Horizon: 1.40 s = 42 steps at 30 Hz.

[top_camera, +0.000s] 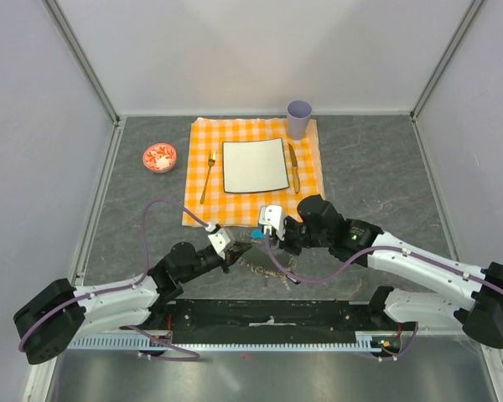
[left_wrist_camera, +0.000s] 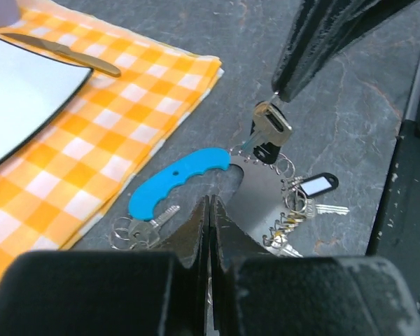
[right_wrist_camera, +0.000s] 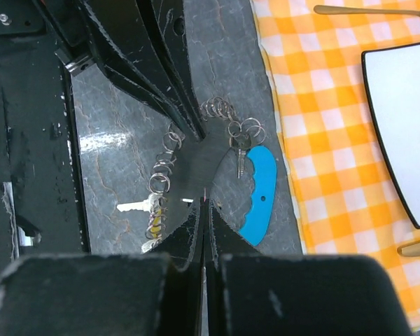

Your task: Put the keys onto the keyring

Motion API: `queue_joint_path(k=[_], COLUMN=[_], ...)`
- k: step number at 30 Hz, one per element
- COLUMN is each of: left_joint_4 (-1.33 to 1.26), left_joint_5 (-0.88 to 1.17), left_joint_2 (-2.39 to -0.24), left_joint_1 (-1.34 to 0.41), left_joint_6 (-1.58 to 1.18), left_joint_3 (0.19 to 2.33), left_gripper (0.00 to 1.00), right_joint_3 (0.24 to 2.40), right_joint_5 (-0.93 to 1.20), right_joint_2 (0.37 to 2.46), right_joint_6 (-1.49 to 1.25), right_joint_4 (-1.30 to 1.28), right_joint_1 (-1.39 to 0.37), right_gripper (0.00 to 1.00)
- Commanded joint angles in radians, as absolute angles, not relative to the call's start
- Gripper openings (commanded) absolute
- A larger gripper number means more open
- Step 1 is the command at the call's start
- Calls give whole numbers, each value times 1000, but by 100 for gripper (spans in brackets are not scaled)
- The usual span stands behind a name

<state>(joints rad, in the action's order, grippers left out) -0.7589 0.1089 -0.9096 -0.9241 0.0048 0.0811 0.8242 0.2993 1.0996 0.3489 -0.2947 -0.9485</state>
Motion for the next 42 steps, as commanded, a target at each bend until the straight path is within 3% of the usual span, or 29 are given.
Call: queue_joint_path(k=[1,4,8,12,21,42], left_joint_4=[-658,-392,118,319,354,57], left_joint_5=[160,79,-80,-117,-133,-6], left_joint_2=[-910,-842,-842,-926,-986,-1180], left_joint_1=[-919,-919,-920,-930,-930,-900], left_joint_6=[-50,-181,-391,-527,-687,-588], left_joint_3=[130,257,449,518,477,463], left_gripper=[2,4,28,35,35,31], right_joint_3=[839,838,839,839,833,830], right_joint_5=[307,284,245,252,250,241], right_joint_2=[1114,1103,1106,1108,1092,1098], right_joint_6=[367,357,347,337,330,331], right_joint_4=[-287,-291,-290,-285,-281,-276], right_joint_1=[-946,-946,-948,-946,-946,-946], right_gripper=[0,0,0,0,0,0])
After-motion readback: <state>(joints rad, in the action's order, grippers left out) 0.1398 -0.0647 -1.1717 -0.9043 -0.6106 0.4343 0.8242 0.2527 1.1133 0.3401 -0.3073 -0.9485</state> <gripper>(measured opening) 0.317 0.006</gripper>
